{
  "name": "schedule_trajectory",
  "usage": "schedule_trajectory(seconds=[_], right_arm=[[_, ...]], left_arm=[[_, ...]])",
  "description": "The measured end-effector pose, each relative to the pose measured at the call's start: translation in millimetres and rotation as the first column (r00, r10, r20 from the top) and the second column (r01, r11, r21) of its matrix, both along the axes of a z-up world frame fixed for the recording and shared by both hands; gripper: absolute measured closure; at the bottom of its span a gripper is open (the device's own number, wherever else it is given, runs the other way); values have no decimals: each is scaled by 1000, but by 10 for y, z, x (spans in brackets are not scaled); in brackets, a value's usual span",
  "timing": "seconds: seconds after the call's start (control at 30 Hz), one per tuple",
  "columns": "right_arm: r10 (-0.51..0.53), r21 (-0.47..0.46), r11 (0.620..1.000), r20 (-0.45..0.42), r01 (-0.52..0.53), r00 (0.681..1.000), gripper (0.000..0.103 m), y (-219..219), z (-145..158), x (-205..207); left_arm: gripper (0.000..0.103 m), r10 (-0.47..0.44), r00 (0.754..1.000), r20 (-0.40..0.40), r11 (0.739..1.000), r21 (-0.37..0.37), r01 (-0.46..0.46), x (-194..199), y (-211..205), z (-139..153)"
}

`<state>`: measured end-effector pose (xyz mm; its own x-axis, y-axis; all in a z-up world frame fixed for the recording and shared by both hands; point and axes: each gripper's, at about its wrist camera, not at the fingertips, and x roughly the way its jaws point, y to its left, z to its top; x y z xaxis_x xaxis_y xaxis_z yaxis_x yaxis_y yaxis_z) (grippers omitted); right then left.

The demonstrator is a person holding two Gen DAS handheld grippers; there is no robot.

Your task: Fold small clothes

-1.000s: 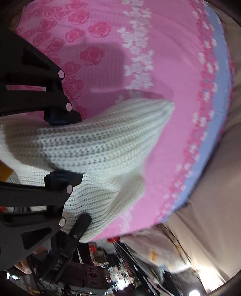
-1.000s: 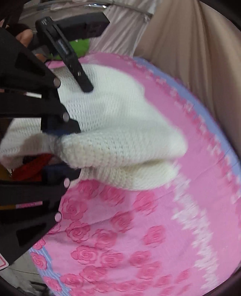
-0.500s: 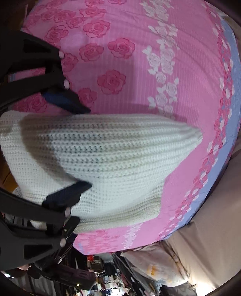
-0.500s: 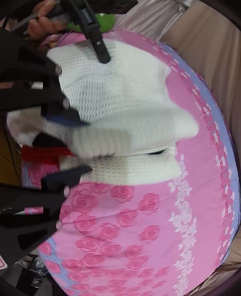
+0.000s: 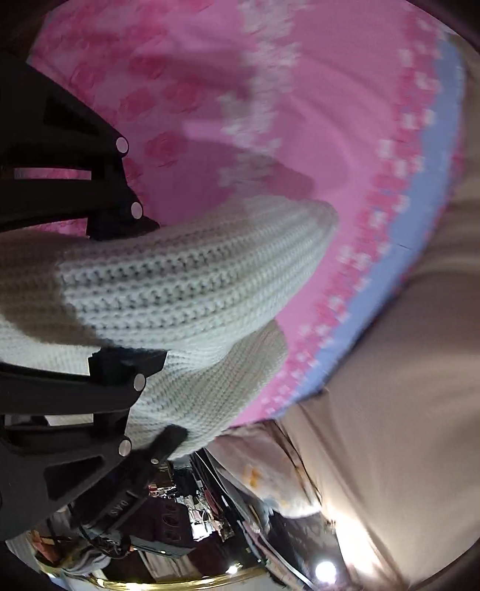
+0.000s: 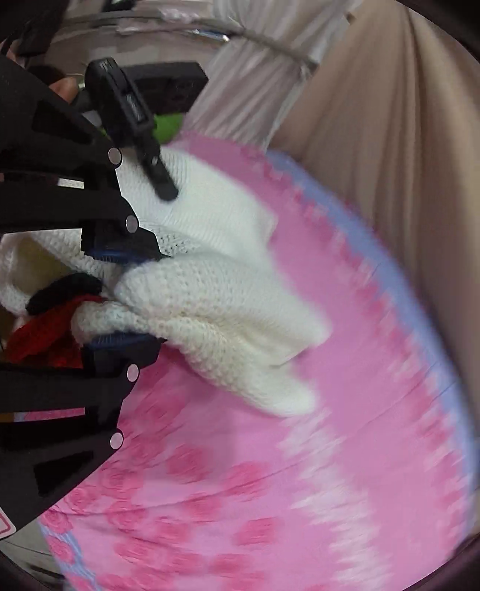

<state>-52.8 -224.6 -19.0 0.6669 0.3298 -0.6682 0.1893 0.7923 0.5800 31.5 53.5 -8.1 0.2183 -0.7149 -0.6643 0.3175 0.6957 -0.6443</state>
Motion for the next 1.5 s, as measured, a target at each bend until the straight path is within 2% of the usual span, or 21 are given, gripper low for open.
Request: schedule_trajectory(seconds=[0.1, 0.13, 0.17, 0.2, 0.23, 0.27, 0.3, 0.33, 0.37, 0.43, 0.53, 0.63, 0.67, 0.73, 0.8, 0.87, 0.97, 1.0, 1.07, 1.23, 1.5], right_arm=[[38, -64, 997, 114, -31, 993, 73, 117, 454, 120], [42, -73, 997, 121, -33, 992, 71, 121, 462, 225], [47, -86, 996, 116, -37, 992, 64, 147, 398, 310], [57, -110, 993, 93, -46, 994, 53, 173, 251, 448], [57, -144, 988, 42, -51, 997, 51, 190, 38, 582], [40, -196, 979, -54, -49, 998, 51, 210, -222, 684], [-1, -236, 971, -145, -33, 989, 65, 229, -399, 702], [-6, -206, 978, -183, -33, 983, 78, 245, -482, 656], [24, -149, 988, -141, -45, 990, 97, 271, -433, 575], [66, -177, 981, -67, -77, 996, 99, 434, -218, 412], [176, -224, 955, -109, -196, 978, 99, 736, -269, 440], [161, -325, 907, -321, -268, 934, 102, 844, -946, 658], [158, -288, 929, -267, -235, 951, 103, 753, -989, 627], [121, -258, 947, -266, -192, 956, 103, 651, -825, 571], [80, -313, 940, -195, -139, 978, 99, 617, -461, 428], [51, -380, 920, -120, -93, 991, 97, 636, -124, 293], [5, -443, 896, -59, -31, 998, 81, 688, 141, 172], [-8, -451, 893, -37, -9, 999, 71, 698, 172, 130], [-46, -465, 885, -18, 32, 999, 61, 753, 126, 109], [-14, -485, 874, -62, -18, 998, 60, 931, -70, 123], [1, -542, 840, -18, -11, 1000, 58, 1099, 12, 42]], left_arm=[[43, 76, 996, 43, 996, 40, -77, 153, 208, 87], [19, 102, 993, 62, 990, 92, -107, 222, 226, -7], [15, 124, 989, 78, 976, 171, -136, 293, 237, -153], [18, 144, 986, 88, 938, 304, -165, 364, 229, -373], [31, 153, 985, 82, 899, 402, -173, 387, 241, -537], [41, 155, 985, 70, 886, 432, -170, 362, 295, -591], [41, 165, 984, 68, 889, 422, -178, 284, 365, -578], [39, 180, 979, 95, 896, 394, -203, 187, 436, -508], [33, 193, 972, 138, 895, 381, -232, 99, 482, -418], [27, 204, 953, 224, 869, 407, -282, -67, 476, -288], [26, 161, 961, 226, 831, 494, -255, -81, 319, -512], [31, 121, 969, 215, 759, 610, -230, -123, 254, -703], [31, 126, 968, 218, 753, 614, -237, -167, 293, -688], [27, 152, 954, 258, 764, 581, -279, -242, 290, -554], [19, 161, 934, 318, 745, 582, -326, -311, 247, -378], [14, 161, 919, 359, 744, 568, -352, -364, 188, -244], [9, 175, 901, 396, 746, 544, -384, -430, 56, -97], [9, 180, 899, 400, 747, 539, -390, -434, 30, -83], [9, 187, 899, 395, 754, 529, -389, -436, -32, -69], [9, 148, 903, 403, 762, 535, -364, -506, -198, -51], [9, 148, 900, 410, 752, 544, -372, -577, -200, -40]])
